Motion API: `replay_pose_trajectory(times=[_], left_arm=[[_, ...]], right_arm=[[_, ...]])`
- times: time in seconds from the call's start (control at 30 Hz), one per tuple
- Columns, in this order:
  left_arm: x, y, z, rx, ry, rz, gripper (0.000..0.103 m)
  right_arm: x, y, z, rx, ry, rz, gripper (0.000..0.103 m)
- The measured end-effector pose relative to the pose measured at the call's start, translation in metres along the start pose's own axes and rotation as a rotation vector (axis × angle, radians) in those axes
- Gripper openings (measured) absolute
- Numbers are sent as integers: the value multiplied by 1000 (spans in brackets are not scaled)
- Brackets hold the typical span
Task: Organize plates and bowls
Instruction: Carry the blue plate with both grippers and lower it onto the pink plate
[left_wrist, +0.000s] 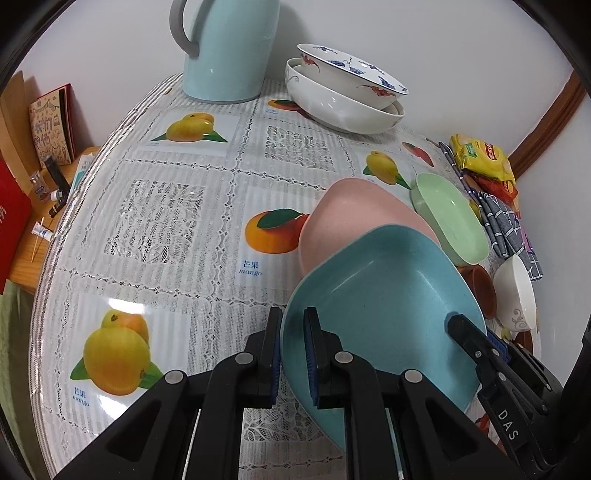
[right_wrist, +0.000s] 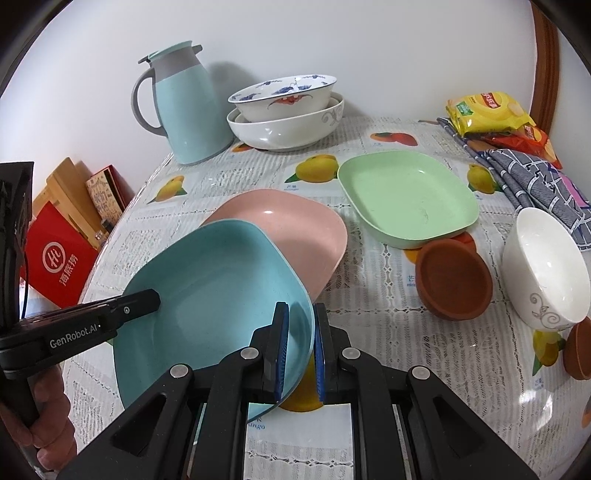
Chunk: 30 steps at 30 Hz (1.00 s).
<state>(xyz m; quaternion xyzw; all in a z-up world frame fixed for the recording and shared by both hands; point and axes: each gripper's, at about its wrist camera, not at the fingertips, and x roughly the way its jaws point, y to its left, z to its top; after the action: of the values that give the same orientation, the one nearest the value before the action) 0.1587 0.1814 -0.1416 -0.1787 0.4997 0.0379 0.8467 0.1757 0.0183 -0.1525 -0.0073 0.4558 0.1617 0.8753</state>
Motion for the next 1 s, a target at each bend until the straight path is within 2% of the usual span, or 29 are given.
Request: replay_pose_trajectory(times=[0.73,1.0], left_arm=[[14,-8,22,13,13,2,12],[19,-10,25,17,11,5,12]], right_arm=[[27,-9,15,14,34,7,16],[31,-13,17,12,19,18,17]])
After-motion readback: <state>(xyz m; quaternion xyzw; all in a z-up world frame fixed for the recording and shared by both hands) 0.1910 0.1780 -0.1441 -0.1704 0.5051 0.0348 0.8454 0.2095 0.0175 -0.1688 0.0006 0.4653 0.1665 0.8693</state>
